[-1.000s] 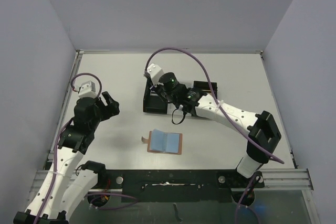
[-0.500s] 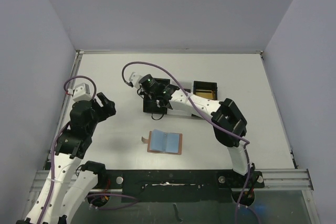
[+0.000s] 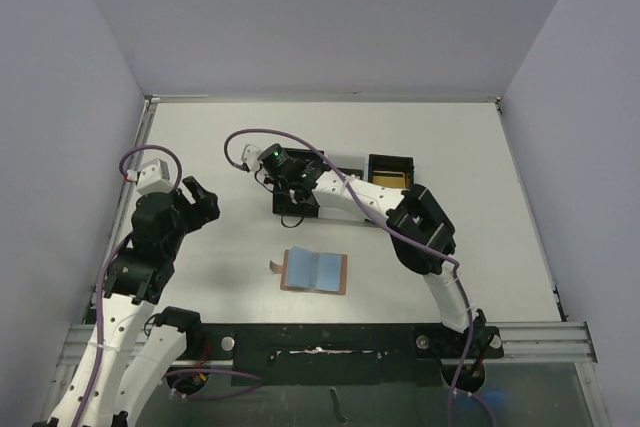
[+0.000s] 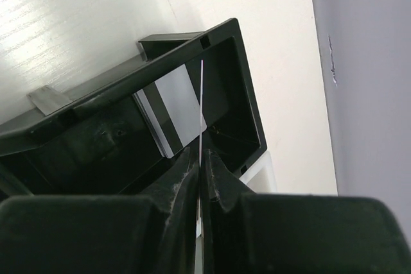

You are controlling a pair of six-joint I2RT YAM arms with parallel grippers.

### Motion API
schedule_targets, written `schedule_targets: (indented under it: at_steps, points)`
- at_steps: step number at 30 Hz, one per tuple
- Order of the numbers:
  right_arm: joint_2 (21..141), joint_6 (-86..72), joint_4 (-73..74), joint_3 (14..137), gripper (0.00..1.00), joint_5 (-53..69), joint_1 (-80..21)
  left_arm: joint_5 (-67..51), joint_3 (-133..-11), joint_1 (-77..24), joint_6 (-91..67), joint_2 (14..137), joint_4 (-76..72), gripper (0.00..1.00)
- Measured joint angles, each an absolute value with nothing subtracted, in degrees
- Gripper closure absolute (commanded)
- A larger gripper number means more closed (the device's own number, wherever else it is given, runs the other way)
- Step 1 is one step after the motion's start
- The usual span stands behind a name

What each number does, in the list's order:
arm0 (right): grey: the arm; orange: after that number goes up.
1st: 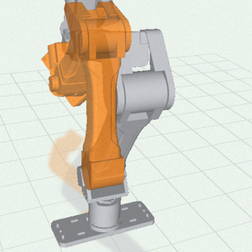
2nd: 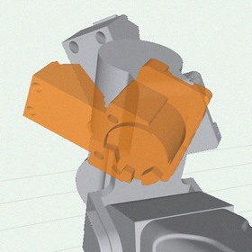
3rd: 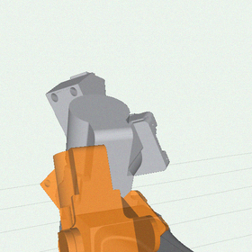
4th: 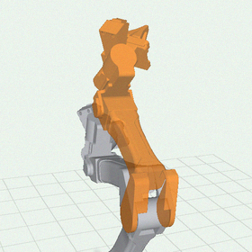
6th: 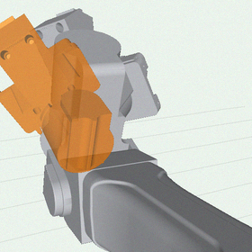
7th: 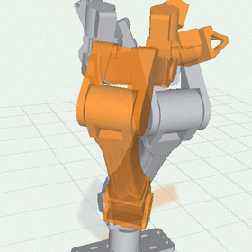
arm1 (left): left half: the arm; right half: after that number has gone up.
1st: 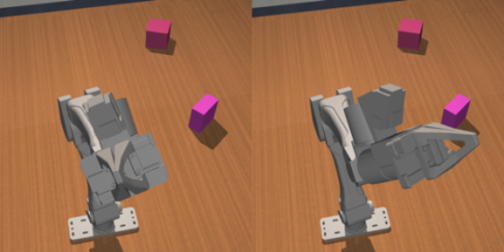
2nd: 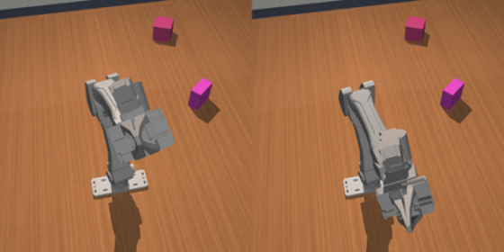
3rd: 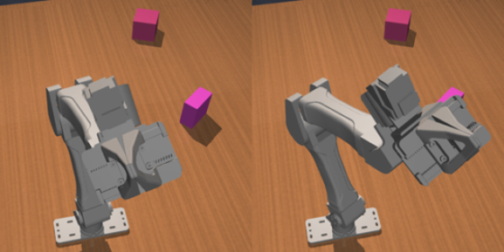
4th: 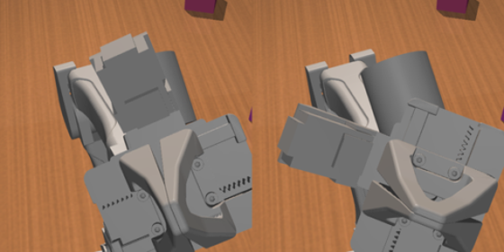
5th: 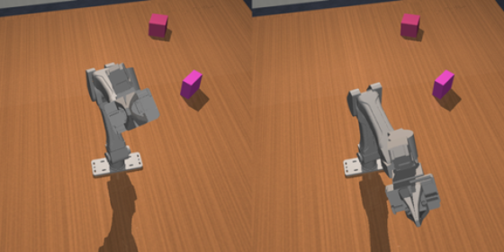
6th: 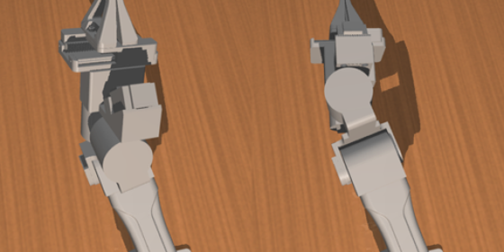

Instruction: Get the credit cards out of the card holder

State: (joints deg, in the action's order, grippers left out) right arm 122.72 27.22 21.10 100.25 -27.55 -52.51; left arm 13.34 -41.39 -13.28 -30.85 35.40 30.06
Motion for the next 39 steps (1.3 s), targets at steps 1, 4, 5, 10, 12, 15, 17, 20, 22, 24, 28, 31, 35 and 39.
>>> schedule_targets:
  at_steps: [1, 4, 5, 10, 12, 15, 17, 20, 22, 24, 28, 31, 35, 39]
  points:
    - [123.0, 27.6, 21.1, 100.3, 1.00, -27.6, -52.5, 13.3, -41.4, -13.3, -30.9, 35.3, 30.1, 0.27]
    - [123.8, 28.5, 21.3, 100.3, 1.00, -27.6, -52.1, 13.4, -41.4, -13.3, -30.9, 35.0, 30.1, 0.27]
    - [124.0, 28.8, 21.3, 100.3, 1.00, -27.7, -52.0, 13.4, -41.4, -13.3, -30.9, 34.9, 30.2, 0.27]
    - [125.8, 30.3, 21.2, 100.9, 0.99, -27.7, -50.9, 13.7, -41.4, -13.2, -30.9, 34.4, 30.2, 0.27]
    - [126.9, 31.0, 21.1, 101.3, 0.99, -27.7, -50.6, 13.8, -41.4, -13.0, -30.9, 34.2, 30.2, 0.27]
    - [128.1, 32.1, 21.1, 102.1, 0.96, -27.8, -50.1, 13.8, -41.4, -13.0, -30.9, 33.9, 30.2, 0.27]
    - [128.4, 32.7, 20.8, 102.2, 0.96, -27.8, -49.8, 13.9, -41.4, -13.0, -30.9, 33.9, 30.2, 0.27]
    - [128.8, 33.7, 20.1, 102.5, 0.96, -28.2, -49.5, 13.9, -41.4, -13.0, -30.9, 33.9, 30.2, 0.27]
    - [129.3, 34.3, 19.7, 102.9, 0.96, -28.4, -49.4, 13.9, -41.4, -13.0, -30.9, 33.9, 30.2, 0.27]
    - [129.8, 34.8, 19.6, 102.9, 0.96, -28.5, -49.2, 13.9, -41.4, -13.0, -30.9, 33.9, 30.2, 0.27]
    - [131.2, 35.8, 19.1, 103.0, 0.94, -28.3, -49.0, 13.9, -41.4, -13.0, -30.9, 33.9, 30.2, 0.27]
    - [132.2, 36.2, 19.3, 103.1, 0.91, -28.3, -49.0, 13.8, -41.4, -13.0, -30.9, 34.0, 30.2, 0.27]
    - [132.3, 36.2, 19.5, 103.4, 0.87, -28.5, -48.9, 13.4, -41.4, -12.9, -30.9, 34.3, 30.2, 0.27]
    - [132.3, 36.2, 19.9, 103.4, 0.81, -28.5, -48.7, 13.0, -41.4, -12.9, -30.8, 34.9, 30.2, 0.27]
